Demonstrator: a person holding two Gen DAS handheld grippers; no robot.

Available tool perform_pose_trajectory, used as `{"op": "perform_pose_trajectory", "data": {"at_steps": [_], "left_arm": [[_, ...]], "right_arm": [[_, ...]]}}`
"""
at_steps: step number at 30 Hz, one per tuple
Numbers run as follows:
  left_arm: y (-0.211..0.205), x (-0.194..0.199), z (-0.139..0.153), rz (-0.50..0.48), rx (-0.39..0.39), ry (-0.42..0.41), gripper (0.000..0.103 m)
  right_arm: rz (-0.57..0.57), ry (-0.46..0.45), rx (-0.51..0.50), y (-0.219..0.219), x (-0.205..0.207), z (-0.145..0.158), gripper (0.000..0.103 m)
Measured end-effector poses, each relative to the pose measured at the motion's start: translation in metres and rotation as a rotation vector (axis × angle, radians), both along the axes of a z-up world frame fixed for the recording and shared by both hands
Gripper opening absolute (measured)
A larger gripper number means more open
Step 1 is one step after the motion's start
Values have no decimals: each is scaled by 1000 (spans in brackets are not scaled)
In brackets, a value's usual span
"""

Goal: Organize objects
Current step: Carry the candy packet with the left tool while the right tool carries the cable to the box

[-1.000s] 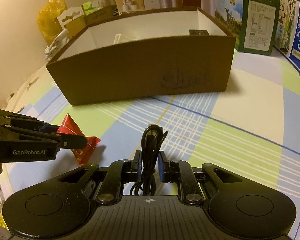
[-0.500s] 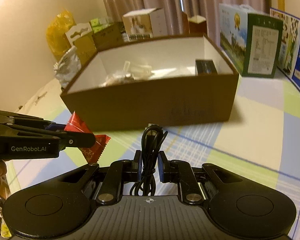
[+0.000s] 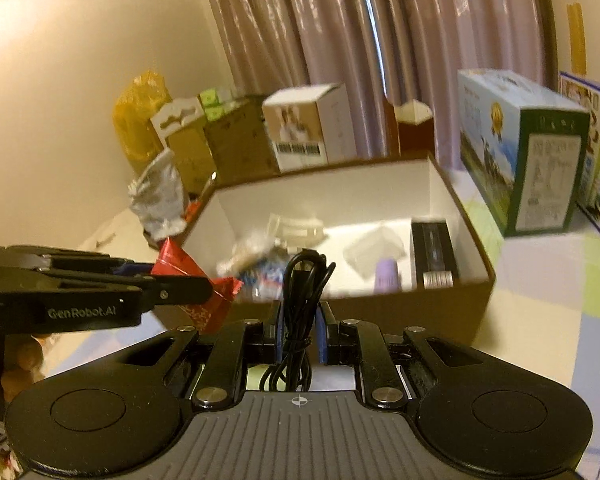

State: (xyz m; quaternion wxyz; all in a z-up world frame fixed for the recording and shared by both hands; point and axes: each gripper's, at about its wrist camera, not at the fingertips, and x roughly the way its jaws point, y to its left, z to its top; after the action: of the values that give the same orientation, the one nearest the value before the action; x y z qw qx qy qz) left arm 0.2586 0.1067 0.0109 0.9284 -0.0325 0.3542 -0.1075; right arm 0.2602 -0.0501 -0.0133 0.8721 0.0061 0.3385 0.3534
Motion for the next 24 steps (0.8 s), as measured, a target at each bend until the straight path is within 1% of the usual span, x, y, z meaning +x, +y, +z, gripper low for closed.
{"op": "perform_pose_trajectory", "data": {"at_steps": [5, 9, 16, 24], "left_arm": [[6, 26, 11, 9, 23, -36, 22], [13, 47, 13, 19, 41, -47, 22], [25, 83, 5, 35, 60, -35, 22], [34, 120, -14, 39, 81, 7, 22]], "right_arm": [[-6, -41, 27, 14, 27, 17, 13], [-9, -62, 25, 27, 47, 22, 13], [-13, -71, 3, 50, 78, 16, 13], [-27, -56, -26, 70, 109, -2, 13]]}}
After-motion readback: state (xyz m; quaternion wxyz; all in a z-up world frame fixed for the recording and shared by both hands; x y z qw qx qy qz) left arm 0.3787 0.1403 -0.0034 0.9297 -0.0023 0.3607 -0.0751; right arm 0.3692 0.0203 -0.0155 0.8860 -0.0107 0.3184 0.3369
